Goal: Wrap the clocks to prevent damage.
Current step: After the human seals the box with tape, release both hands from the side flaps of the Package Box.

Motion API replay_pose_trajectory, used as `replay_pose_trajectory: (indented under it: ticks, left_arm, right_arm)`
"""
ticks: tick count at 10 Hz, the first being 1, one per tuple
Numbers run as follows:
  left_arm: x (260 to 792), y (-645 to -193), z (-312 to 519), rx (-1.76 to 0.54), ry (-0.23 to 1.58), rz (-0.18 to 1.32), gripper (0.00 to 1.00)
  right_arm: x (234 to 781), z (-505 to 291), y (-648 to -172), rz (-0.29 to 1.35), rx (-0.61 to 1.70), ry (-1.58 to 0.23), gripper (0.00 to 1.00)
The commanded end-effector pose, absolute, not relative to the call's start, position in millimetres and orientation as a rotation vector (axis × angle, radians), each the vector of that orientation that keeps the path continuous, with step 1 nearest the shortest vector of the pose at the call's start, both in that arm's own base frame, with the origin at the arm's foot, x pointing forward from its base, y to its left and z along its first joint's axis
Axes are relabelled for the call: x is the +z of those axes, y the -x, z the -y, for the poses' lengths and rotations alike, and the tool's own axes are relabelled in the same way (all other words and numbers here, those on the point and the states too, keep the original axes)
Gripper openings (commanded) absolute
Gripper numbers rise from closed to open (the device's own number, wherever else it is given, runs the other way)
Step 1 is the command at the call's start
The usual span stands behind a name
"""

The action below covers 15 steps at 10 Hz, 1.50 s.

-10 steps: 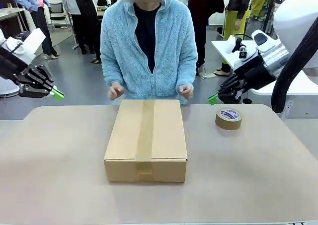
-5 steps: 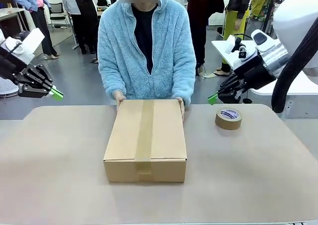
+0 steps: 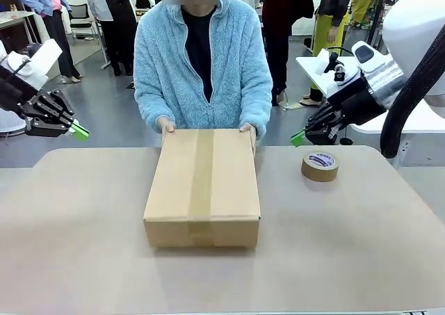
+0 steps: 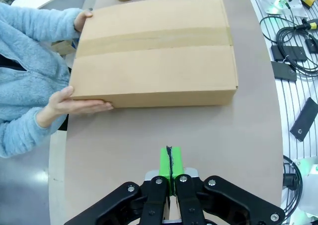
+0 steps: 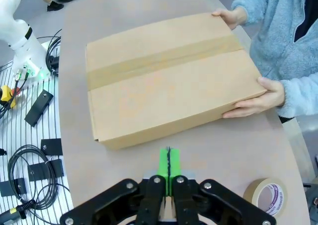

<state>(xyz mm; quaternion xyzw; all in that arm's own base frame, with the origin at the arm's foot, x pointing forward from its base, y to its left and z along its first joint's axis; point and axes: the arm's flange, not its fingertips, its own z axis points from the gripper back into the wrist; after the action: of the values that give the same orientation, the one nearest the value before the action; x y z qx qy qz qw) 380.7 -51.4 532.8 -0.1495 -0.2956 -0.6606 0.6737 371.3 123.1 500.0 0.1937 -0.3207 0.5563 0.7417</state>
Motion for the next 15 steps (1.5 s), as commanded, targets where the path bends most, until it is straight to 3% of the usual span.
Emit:
replay_pose_trajectory:
  ticks: [1, 2, 3, 4, 7, 8, 15]
  left_arm:
    - [539.5, -378.5, 52.7, -1.480, 0.320, 0.689, 0.60]
    - [540.3, -375.1, 52.5, -1.482, 0.316, 0.692, 1.00]
    - [537.3, -366.2, 53.3, -1.475, 0.315, 0.703, 0.61]
    - [542.3, -373.2, 52.6, -1.488, 0.318, 0.697, 1.00]
    - [538.3, -372.6, 53.1, -1.481, 0.336, 0.695, 0.96]
    - [539.1, -372.3, 53.7, -1.478, 0.339, 0.697, 1.00]
    - [540.7, -373.4, 50.4, -1.493, 0.335, 0.695, 1.00]
  right_arm:
    - [504.0, -126.7, -375.8, 0.721, 1.212, -0.419, 0.60]
    - [503.7, -129.7, -375.5, 0.709, 1.218, -0.413, 1.00]
    - [501.8, -130.0, -372.1, 0.700, 1.230, -0.410, 0.63]
    - [503.1, -132.4, -375.1, 0.707, 1.227, -0.414, 1.00]
    - [498.9, -132.4, -375.7, 0.686, 1.235, -0.418, 1.00]
    - [499.5, -133.0, -375.2, 0.680, 1.236, -0.420, 1.00]
    - [498.5, -133.3, -371.6, 0.695, 1.243, -0.434, 1.00]
